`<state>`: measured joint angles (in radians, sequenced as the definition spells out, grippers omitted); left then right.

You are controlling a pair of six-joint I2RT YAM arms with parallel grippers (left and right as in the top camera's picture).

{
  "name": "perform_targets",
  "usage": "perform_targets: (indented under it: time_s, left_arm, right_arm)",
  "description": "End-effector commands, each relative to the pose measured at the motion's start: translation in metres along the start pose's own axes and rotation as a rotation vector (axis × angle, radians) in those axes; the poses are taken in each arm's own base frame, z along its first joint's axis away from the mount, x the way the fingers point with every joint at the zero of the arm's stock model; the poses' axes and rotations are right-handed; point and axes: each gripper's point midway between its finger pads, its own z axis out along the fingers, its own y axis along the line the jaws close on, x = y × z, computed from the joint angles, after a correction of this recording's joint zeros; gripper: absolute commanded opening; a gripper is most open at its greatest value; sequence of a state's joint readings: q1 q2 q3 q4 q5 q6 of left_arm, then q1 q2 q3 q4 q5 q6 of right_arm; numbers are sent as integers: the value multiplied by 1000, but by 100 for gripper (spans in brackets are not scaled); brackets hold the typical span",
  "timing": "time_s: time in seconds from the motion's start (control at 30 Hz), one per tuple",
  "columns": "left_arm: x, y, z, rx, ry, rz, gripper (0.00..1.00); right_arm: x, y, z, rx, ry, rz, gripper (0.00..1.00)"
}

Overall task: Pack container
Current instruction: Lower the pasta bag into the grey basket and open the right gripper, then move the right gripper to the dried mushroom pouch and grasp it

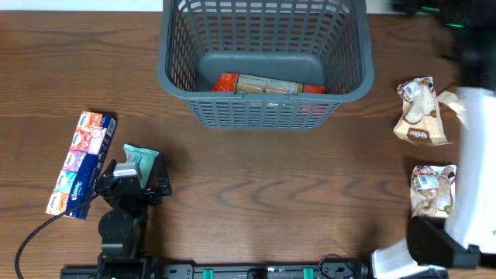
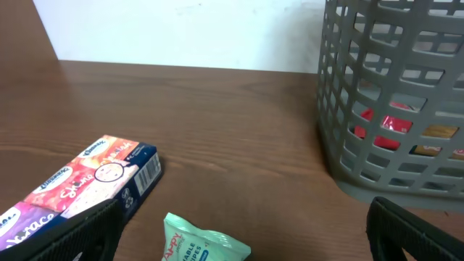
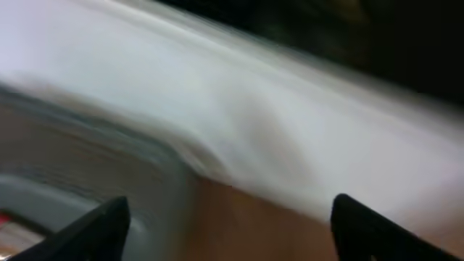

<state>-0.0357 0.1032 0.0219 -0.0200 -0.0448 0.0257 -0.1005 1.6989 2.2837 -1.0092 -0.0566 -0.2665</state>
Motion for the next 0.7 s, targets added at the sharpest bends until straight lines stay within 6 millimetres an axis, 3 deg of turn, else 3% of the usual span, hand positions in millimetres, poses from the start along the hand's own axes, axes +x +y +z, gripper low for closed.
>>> perform_targets:
  time_s: [0.0, 0.07, 0.17, 0.3, 0.4, 0.5, 0.67]
  left_arm:
    - [14, 2, 1, -13, 40, 3, 99]
    - [14, 2, 1, -13, 40, 3, 99]
    - [14, 2, 1, -13, 40, 3, 99]
    - [13, 2, 1, -13, 37, 3, 99]
    - [12, 2, 1, -13, 33, 3, 99]
    - [12, 2, 1, -13, 33, 3, 99]
    - [12, 2, 1, -13, 33, 3, 99]
  right_arm:
    - [64, -53, 1, 83, 193, 290, 72]
    - [97, -68, -5, 79, 293, 352, 69]
    - [146, -80, -15, 90, 452, 401, 72]
    - [199, -71, -22, 54, 640, 437, 74]
    - [238, -52, -28, 4, 773, 445, 76]
    - [255, -41, -38, -5, 807, 453, 81]
    - [274, -19, -74, 16, 786, 452, 86]
